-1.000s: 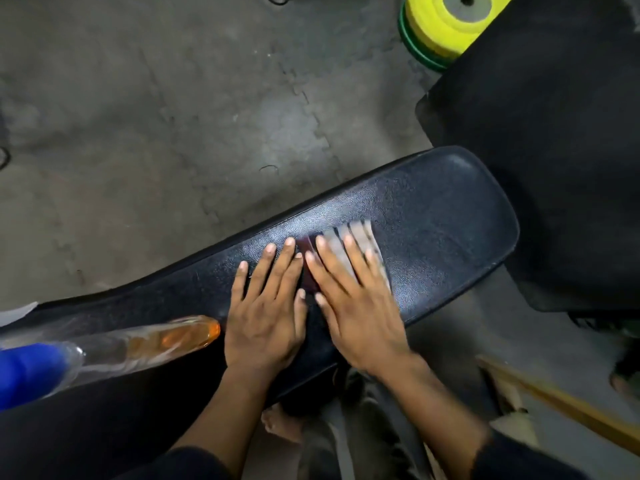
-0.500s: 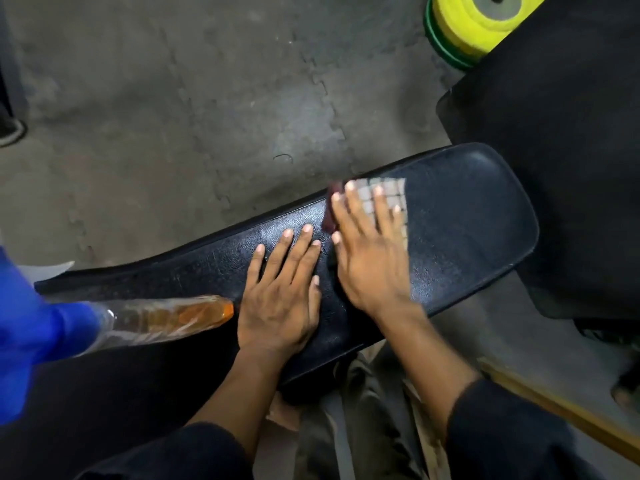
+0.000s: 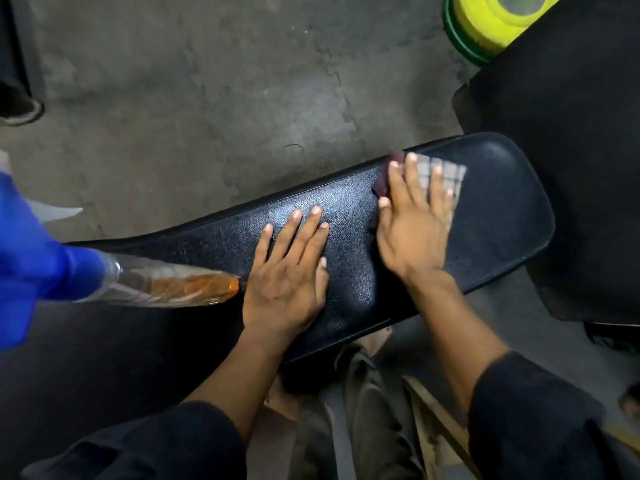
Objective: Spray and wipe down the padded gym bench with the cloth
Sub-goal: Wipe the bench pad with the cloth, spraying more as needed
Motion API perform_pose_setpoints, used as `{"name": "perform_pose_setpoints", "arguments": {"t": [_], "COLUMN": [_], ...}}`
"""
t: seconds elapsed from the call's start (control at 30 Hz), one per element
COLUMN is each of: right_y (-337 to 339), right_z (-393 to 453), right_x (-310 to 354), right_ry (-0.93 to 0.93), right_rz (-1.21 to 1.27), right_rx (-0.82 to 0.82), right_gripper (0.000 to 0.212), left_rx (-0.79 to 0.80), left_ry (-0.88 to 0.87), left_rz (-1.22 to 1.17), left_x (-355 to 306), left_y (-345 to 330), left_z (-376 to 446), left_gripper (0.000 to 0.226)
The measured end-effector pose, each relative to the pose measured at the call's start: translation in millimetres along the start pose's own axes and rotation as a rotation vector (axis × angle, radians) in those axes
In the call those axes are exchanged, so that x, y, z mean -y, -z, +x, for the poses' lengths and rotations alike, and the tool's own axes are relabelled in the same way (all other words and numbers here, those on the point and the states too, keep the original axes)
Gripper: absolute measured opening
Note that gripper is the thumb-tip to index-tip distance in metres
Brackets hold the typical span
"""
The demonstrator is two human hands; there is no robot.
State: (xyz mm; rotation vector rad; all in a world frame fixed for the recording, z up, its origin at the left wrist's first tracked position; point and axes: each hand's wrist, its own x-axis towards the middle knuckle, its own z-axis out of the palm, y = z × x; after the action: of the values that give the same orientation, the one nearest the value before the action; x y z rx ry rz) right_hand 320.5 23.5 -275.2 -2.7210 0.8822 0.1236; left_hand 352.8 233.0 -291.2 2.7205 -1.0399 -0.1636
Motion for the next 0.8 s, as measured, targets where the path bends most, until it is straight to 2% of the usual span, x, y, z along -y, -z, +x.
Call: {"name": "perform_pose_setpoints", "arguments": {"t": [0.13, 0.3, 0.37, 0.43, 0.53, 0.6, 0.7, 0.8], "right_y": [-15, -24, -20, -15, -12, -14, -20, -28], "right_z": [-31, -122, -129, -114, -76, -56, -61, -110], "right_x": [25, -15, -29, -28, 3, 34, 67, 66], "right_ry": [0.290, 0.442, 0.435, 0.351, 0.136, 0.068, 0.201, 0.396], "right_rz": [-0.061, -0.080, -0.093, -0.062, 0.001, 0.013, -0.023, -0.036], "right_rx": [0.039, 0.074, 0.076, 0.063, 0.004, 0.007, 0.080, 0.125], "right_gripper": [0.065, 0.070, 0.069, 0.065, 0.061, 0.063, 0.068, 0.070], "left_rx": [0.008, 0.070, 0.113, 0.152, 0.195, 0.198, 0.184, 0.185], "left_ry": [0.008, 0.028, 0.032, 0.035, 0.055, 0.079, 0.153, 0.231], "left_rz": [-0.025, -0.102, -0.143, -0.167, -0.201, -0.228, -0.253, -0.264], "left_x": [-1, -9, -9, -5, 3, 11, 27, 48], "left_y": [-1, -2, 2, 7, 18, 26, 41, 55], "left_z": [-16, -80, -100, -114, -133, -143, -159, -174], "left_gripper": [0.055, 0.058, 0.058, 0.058, 0.055, 0.053, 0.051, 0.049]}}
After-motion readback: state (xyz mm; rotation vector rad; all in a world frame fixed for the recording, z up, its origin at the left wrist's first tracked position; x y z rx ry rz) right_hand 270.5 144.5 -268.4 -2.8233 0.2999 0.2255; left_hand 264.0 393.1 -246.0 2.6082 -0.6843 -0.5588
